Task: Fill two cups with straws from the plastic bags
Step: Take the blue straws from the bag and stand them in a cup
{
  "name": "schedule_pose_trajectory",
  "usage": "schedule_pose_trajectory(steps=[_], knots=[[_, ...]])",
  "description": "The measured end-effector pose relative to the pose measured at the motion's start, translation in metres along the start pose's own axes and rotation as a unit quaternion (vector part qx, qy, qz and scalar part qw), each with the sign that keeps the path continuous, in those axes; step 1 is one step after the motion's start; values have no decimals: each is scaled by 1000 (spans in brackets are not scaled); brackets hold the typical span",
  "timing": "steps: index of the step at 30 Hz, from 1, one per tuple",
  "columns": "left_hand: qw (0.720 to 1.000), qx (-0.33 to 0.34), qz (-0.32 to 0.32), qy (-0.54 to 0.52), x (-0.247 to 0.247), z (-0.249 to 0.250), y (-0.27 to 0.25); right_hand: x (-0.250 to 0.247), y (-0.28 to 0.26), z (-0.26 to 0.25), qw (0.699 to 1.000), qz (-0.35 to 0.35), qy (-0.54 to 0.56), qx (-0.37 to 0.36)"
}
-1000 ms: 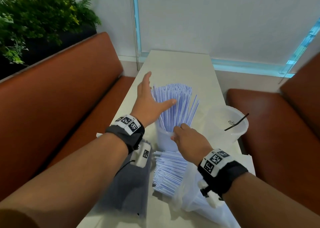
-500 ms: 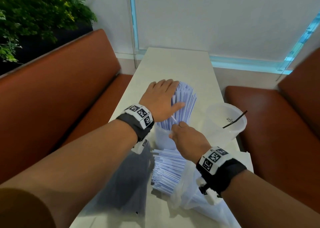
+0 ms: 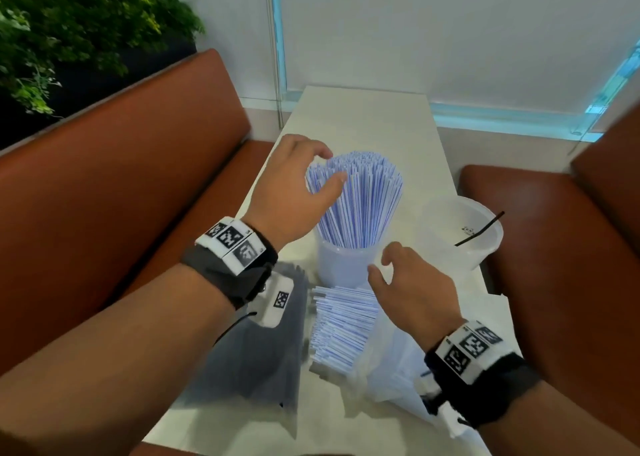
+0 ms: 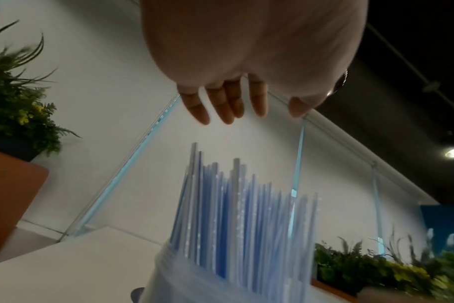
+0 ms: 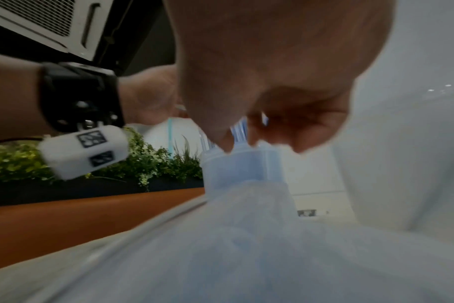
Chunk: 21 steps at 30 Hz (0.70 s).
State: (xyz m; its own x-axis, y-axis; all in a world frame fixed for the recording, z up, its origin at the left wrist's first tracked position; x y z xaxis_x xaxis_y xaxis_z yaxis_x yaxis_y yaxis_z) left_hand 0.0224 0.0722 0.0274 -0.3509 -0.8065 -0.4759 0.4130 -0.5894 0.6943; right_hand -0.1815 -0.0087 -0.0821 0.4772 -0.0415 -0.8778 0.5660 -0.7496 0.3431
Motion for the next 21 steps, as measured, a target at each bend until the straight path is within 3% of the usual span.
schedule_pose_trajectory(steps=[2,3,5,8,10,17,21], knots=[[999,39,22,-29,-2,13,-20,13,-4,20,985,-111,-90,99],[998,54,-5,-29,2,19,-32,18,-5,25,973,-152,-124,120],[987,55,-150,15,21,24,-56,25,-6,28,959,-204,-146,131],[908,44,-400,118,61,14,-97,32,-4,29,961,-222,-105,130],[863,48,-479,152,81,6,-118,33,-2,30,962,-223,-54,146],[837,121,-496,198,122,4,-137,28,-3,28,964,-224,31,137],[822,116,-499,249,131,5,-140,23,-2,26,960,-234,61,139]])
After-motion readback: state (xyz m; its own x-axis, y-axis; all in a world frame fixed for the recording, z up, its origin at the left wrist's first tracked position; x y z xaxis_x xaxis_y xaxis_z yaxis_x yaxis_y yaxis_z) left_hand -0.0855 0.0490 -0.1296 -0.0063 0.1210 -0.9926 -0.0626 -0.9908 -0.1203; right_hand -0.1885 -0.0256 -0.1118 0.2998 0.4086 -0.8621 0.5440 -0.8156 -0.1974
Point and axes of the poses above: each hand's wrist, its own y-axis towards the middle knuckle, its own x-axis out of the palm, z = x × y, the point moved 3 cm from there along y, towards the middle knuckle, and after that the axes turned 8 degrees about z, right-handed, at the moved point
